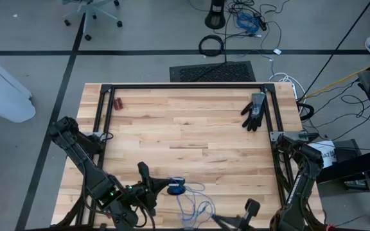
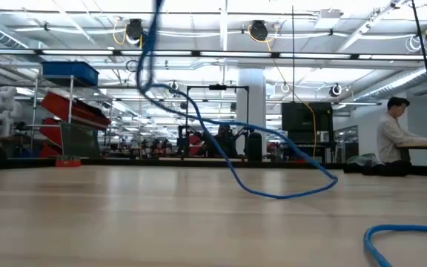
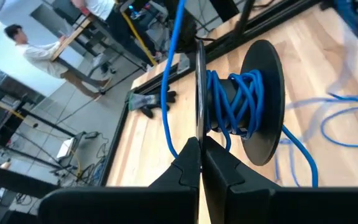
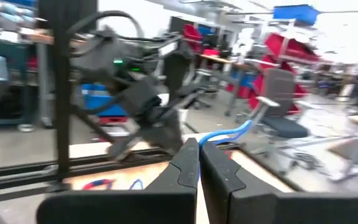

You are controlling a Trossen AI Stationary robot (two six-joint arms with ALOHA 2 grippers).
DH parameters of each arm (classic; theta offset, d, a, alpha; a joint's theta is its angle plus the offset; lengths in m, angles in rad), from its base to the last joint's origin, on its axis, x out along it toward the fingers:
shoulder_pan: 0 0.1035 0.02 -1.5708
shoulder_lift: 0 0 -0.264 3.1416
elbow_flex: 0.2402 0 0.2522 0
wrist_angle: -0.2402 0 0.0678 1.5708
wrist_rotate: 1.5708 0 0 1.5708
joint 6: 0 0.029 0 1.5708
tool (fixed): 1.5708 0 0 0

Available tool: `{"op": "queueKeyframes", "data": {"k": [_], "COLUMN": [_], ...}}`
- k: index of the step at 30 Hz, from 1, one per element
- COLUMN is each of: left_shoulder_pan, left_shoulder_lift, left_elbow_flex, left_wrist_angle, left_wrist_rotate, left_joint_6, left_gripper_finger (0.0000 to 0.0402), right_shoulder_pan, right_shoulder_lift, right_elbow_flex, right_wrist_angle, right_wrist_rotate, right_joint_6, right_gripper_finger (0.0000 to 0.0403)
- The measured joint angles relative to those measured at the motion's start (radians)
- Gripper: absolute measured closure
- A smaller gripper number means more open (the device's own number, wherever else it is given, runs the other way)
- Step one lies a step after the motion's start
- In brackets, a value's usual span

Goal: Coil cords
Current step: Coil the blue wire onto a spool

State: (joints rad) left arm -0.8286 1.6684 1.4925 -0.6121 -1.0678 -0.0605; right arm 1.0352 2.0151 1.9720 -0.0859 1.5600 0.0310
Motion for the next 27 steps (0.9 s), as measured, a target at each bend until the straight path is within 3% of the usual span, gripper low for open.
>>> {"op": "queueKeyframes", "data": {"k": [11, 17, 22, 27], "left_shoulder_pan": [-0.041, -0.086, -0.128, -0.167], "left_shoulder_lift": [-0.009, -0.04, -0.062, -0.077], "left_elbow_flex": [0.0, 0.001, 0.001, 0.001], "left_wrist_angle": [0.004, 0.037, 0.05, 0.05], "left_wrist_rotate": [0.0, -0.013, -0.034, -0.079], "left_joint_6": [0.014, 0.015, 0.015, 0.015], "left_gripper_finger": [0.0395, 0.0395, 0.0395, 0.0395], "right_shoulder_pan": [-0.025, -0.026, -0.033, -0.041], "right_shoulder_lift": [-0.006, -0.006, -0.006, -0.006], "right_elbow_flex": [0.0, 0.0, 0.0, 0.0], "right_wrist_angle": [-0.009, -0.126, -0.391, -0.769], "right_wrist_rotate": [0.01, 0.01, -0.008, -0.124], "right_joint_6": [-0.084, -0.084, 0.134, 0.528], "right_gripper_finger": [0.0402, 0.0402, 0.0403, 0.0403]}}
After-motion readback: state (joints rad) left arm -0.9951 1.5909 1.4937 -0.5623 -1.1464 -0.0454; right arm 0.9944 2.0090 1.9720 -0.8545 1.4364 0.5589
